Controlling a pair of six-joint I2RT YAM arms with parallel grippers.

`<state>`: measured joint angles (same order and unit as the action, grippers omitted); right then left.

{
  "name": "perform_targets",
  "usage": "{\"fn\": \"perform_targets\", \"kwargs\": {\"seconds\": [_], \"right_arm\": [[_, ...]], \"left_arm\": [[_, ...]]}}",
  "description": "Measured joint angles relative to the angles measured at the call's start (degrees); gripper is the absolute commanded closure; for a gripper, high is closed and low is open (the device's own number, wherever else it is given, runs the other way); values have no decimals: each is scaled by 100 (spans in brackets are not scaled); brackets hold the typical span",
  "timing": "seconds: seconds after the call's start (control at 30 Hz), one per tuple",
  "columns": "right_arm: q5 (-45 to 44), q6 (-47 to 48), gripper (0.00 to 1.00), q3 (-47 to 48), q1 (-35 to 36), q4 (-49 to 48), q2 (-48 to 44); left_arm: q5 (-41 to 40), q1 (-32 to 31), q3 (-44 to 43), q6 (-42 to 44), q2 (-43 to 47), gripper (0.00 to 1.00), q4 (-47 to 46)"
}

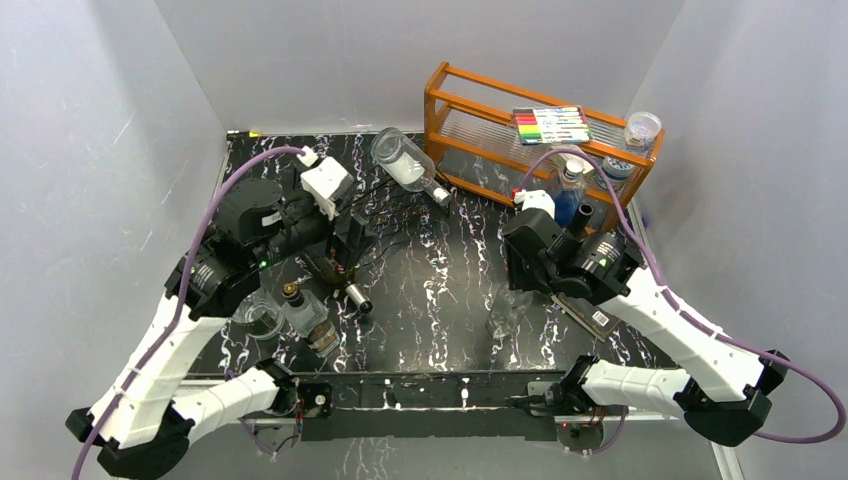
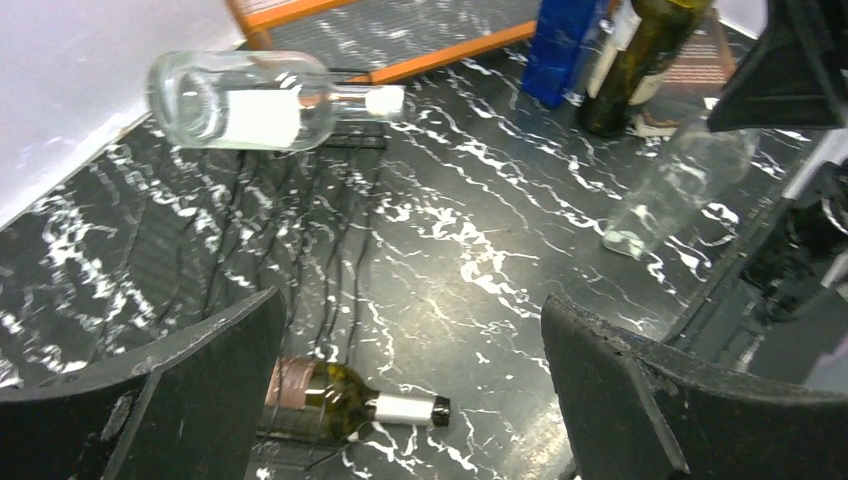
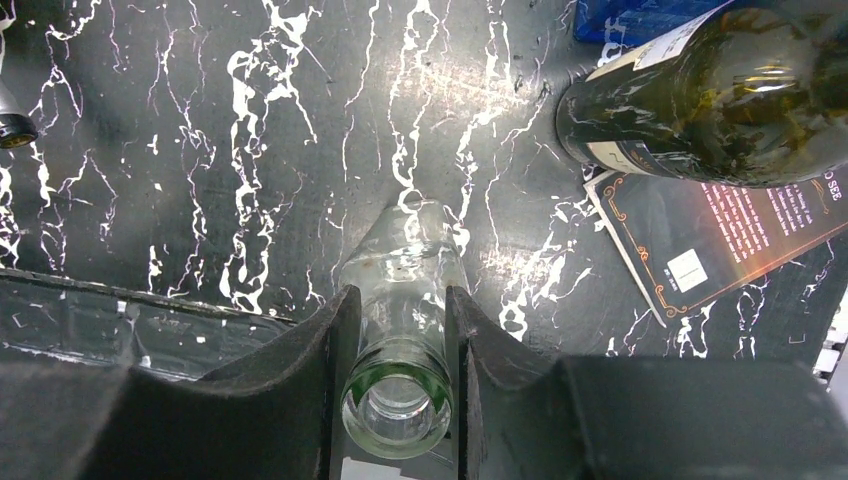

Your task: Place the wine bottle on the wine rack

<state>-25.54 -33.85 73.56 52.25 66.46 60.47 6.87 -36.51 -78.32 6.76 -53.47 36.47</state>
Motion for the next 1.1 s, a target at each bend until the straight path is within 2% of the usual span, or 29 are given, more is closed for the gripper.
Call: {"fn": "perform_targets", "kwargs": {"seconds": [0.17, 0.4, 0.67, 0.9, 1.1], "right_arm": [[-4, 109, 100, 17, 0, -79, 66], [9, 251, 100, 256, -20, -323, 514], [625, 240, 100, 367, -461, -986, 697], [1104, -85, 100, 160, -699, -1419, 422], [1425, -433, 100, -107, -726, -1467, 0]], "left_arm": [[761, 0, 42, -114, -420, 2, -273], [1628, -17, 782, -868, -866, 2, -1596], [1849, -503, 1882, -1725, -1187, 4, -3241], [2142, -1126, 2352, -1631, -1803, 6, -3974], [2516, -1403, 3344, -1375, -1891, 8, -4824]]}}
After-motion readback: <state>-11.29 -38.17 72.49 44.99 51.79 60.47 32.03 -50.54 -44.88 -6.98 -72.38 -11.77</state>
